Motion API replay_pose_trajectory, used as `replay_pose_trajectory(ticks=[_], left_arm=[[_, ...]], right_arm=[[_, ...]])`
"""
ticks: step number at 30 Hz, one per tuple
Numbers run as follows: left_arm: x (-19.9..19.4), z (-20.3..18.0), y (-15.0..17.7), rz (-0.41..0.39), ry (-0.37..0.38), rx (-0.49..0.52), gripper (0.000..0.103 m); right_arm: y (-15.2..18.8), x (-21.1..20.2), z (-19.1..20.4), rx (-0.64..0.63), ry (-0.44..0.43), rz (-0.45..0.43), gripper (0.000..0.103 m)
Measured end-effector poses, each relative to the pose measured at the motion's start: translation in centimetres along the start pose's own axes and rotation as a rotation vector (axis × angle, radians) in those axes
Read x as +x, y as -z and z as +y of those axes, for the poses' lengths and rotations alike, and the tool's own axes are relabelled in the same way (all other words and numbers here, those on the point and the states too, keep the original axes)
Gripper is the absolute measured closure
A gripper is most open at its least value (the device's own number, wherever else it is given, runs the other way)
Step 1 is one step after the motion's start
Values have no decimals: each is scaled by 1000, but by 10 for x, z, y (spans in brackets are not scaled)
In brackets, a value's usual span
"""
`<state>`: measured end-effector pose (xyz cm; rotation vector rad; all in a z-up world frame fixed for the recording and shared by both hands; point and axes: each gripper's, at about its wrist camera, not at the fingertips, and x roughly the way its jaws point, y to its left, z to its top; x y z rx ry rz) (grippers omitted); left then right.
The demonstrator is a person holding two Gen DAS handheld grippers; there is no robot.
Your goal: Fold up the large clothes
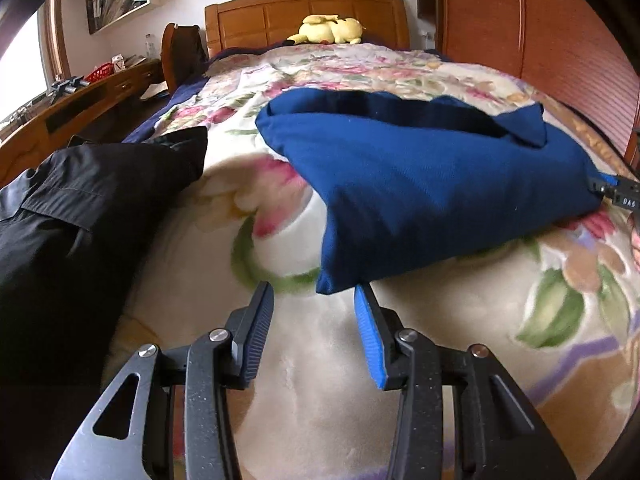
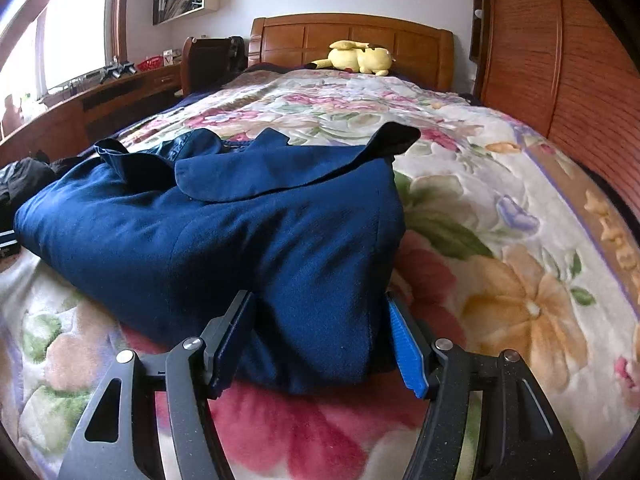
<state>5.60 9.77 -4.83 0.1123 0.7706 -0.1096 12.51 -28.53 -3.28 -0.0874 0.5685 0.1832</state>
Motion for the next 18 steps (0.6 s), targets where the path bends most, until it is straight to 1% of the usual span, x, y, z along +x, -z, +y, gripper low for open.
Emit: replay_pose_trajectory(ticks=[2, 6, 10, 13, 18], left_arm=[[-1, -5, 3, -14, -19, 19, 60], [-9, -8, 4, -54, -48, 32, 60], [-19, -9, 3, -95, -42, 39, 60], [-24, -9, -3, -111, -16, 35, 60], [-11, -7, -15, -83, 0, 1, 60]], right_arm=[[1, -1, -1, 11, -7, -4, 36], [2, -1, 4, -3, 10, -8, 36], [3, 0, 3, 1, 7, -6, 36], [2, 0, 3, 0, 7, -2, 36], [2, 1, 2, 3, 0, 7, 36]])
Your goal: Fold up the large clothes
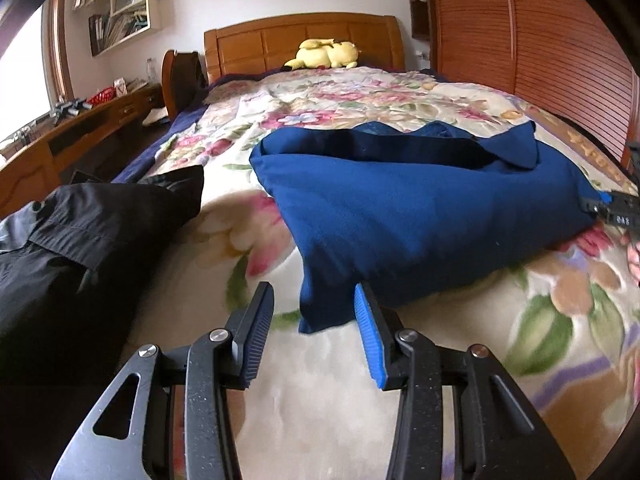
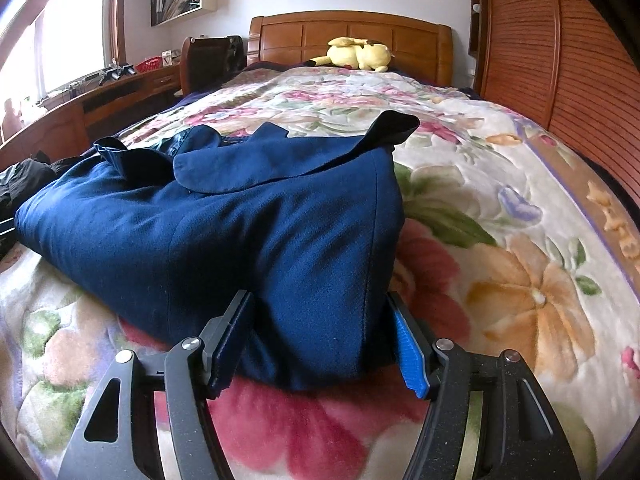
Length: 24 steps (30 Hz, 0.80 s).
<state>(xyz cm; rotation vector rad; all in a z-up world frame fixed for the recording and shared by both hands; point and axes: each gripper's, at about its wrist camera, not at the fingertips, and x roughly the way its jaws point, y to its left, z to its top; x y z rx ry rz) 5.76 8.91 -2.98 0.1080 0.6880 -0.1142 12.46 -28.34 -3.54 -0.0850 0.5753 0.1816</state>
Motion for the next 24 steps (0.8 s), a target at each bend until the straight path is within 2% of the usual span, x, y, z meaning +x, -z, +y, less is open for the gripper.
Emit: replay_pose_trajectory(ticks=[5, 10, 11, 15, 19, 20, 21, 22, 24], left_arm=[[17, 10, -8, 47, 70, -57, 60], [20, 1, -11, 48, 80, -31, 62], [20, -2, -11, 45, 89, -25, 68], [23, -6, -13, 60, 100, -9, 77], [25, -8, -14, 72, 99, 3, 94], [23, -10, -13, 60, 94, 8, 97], [20, -12, -13, 48, 85, 19, 97], [18, -13, -13, 40, 78, 25, 97], [13, -12, -13, 24, 78, 16, 98]], right_arm=[[0, 1, -1, 6, -6, 9, 36], [-2, 3, -6, 31, -18, 18, 34], [-2, 4, -6, 33, -21, 19, 34], [-2, 7, -5, 40, -26, 35, 34], [-3, 12, -6, 48, -67, 64, 34], [-2, 11, -7, 54, -79, 64, 37], [-2, 10, -7, 54, -105, 66, 47], [-2, 10, -7, 52, -120, 71, 51], [-1, 9, -5, 38, -141, 78, 71]])
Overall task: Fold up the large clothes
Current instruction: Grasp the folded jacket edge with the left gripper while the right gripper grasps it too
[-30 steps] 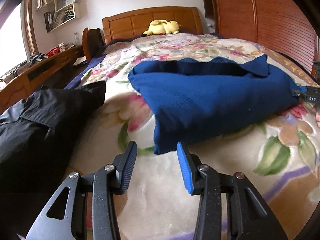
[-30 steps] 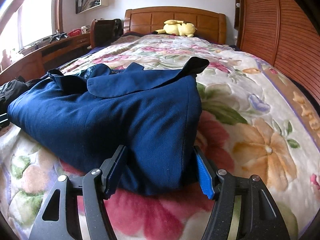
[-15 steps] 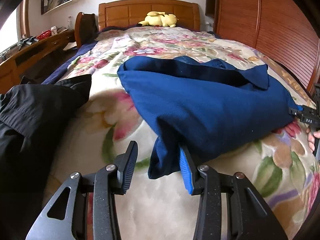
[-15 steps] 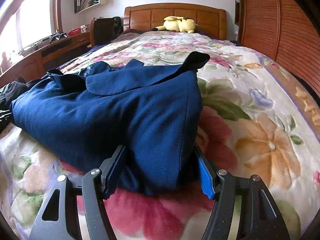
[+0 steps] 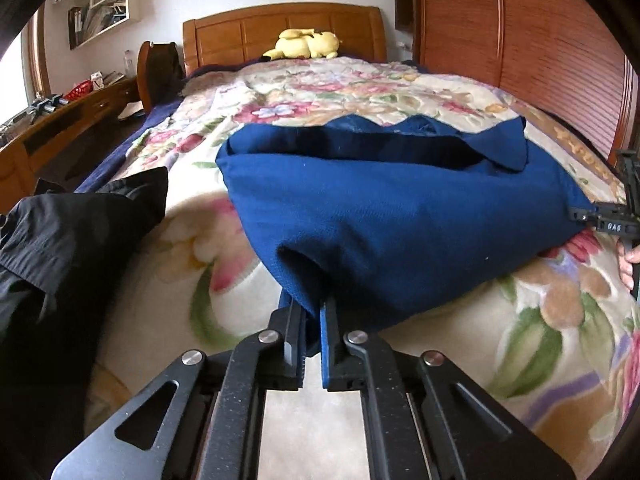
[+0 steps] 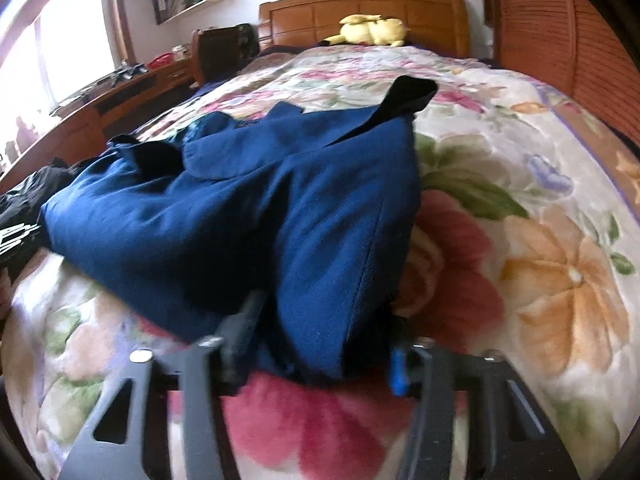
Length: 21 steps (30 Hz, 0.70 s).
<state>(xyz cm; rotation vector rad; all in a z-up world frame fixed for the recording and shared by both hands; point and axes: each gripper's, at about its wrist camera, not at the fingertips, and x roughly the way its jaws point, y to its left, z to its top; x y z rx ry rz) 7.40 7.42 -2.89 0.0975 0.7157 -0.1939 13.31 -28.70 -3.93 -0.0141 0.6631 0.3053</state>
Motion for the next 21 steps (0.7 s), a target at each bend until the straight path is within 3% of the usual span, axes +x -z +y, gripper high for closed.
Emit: replay_pose_trajectory(ticks=[3, 4, 8, 13, 21], left_arm=[[-14, 0, -2, -43, -7, -7, 98], [-20, -1, -2, -60, -6, -9, 98], [-47, -7, -2, -129, -13, -3, 99], [-83, -4, 11, -168, 21, -19, 99], [-145, -28, 64, -137, 60, -9, 98]], right_arm=[[1, -13, 6, -26, 10, -55, 82], [2, -26, 6, -30, 25, -104, 83], [3, -57, 17, -41, 14, -144, 85], [21, -103, 26, -78, -10, -164, 86], [73, -165, 25, -69, -67, -123, 86]])
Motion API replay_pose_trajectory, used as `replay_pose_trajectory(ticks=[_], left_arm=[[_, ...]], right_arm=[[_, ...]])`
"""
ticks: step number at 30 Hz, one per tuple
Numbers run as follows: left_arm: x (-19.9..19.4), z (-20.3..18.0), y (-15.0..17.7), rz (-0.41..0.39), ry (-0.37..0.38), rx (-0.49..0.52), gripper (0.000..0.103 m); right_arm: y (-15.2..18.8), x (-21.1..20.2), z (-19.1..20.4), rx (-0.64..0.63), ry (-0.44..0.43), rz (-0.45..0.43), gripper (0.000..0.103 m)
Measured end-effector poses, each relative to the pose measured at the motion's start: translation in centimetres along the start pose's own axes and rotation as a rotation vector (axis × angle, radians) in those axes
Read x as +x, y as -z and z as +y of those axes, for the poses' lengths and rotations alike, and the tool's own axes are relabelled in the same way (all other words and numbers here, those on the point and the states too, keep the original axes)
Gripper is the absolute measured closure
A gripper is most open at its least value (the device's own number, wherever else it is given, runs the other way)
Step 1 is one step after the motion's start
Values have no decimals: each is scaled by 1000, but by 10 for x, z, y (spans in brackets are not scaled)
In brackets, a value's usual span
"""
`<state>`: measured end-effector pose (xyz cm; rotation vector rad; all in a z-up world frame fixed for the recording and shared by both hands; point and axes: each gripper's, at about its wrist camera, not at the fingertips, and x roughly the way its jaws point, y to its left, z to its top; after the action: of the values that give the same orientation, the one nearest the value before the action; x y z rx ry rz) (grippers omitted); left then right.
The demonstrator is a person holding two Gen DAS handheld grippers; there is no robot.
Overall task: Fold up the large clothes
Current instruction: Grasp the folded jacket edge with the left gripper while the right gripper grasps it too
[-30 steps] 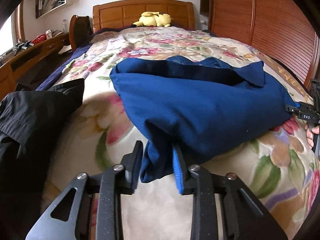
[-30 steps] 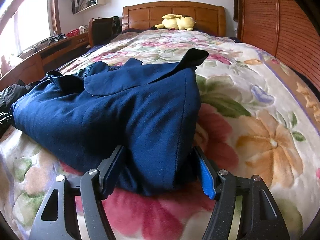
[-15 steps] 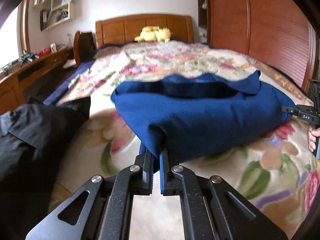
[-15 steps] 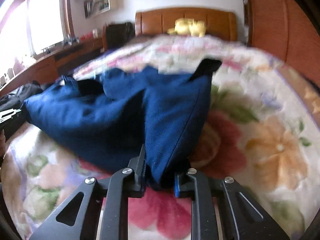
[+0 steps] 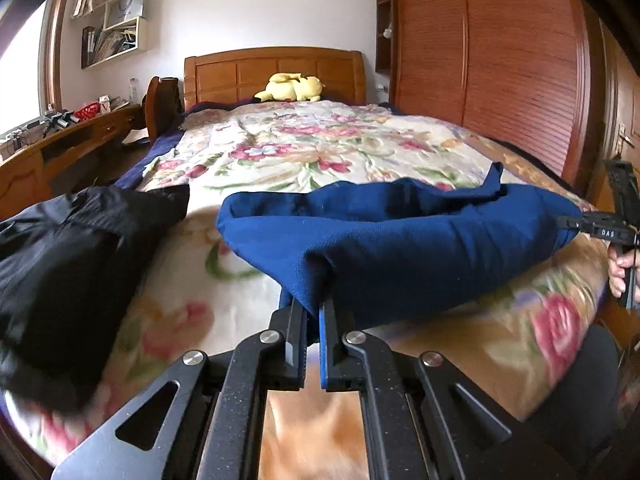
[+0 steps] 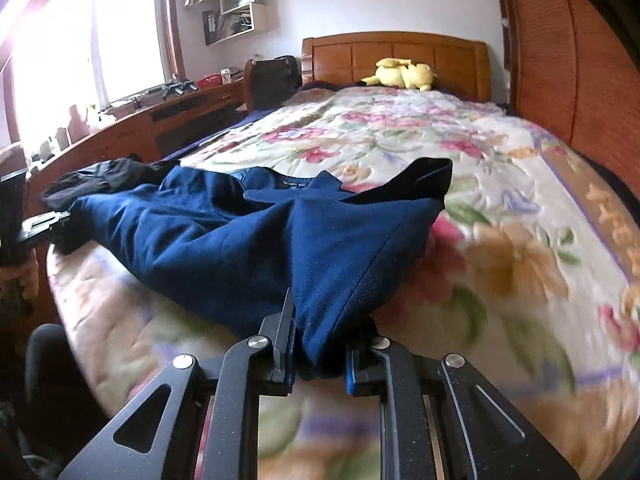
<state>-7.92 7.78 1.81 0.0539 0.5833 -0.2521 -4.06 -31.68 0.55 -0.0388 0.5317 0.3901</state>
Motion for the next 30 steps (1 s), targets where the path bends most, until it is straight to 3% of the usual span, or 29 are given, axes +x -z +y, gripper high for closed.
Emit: replay_pose_trajectory(ticks=[4, 10, 16, 19, 21, 27, 30], left_arm=[[-10, -10, 10, 8, -27, 9, 98], [-11, -7, 17, 22, -58, -2, 97], [-26, -8, 19, 1, -103, 2, 96], [-43, -11, 14, -56, -161, 23, 95], [-49, -9, 10, -74, -188, 11, 95], [-45, -9, 0, -74, -221, 14, 94], [-36, -10, -4, -72, -223, 2, 94]], right_arm=[[5, -15, 5, -12, 21, 13, 85], [-8, -10, 14, -21, 91, 25, 75], [-12, -26, 27, -39, 144, -6, 67], [-16, -33, 31, -43, 156, -29, 63], [-20, -34, 37, -52, 150, -40, 55], [-33, -27, 42, -84, 158, -59, 53], [-38, -36, 42, -94, 205, -88, 51]])
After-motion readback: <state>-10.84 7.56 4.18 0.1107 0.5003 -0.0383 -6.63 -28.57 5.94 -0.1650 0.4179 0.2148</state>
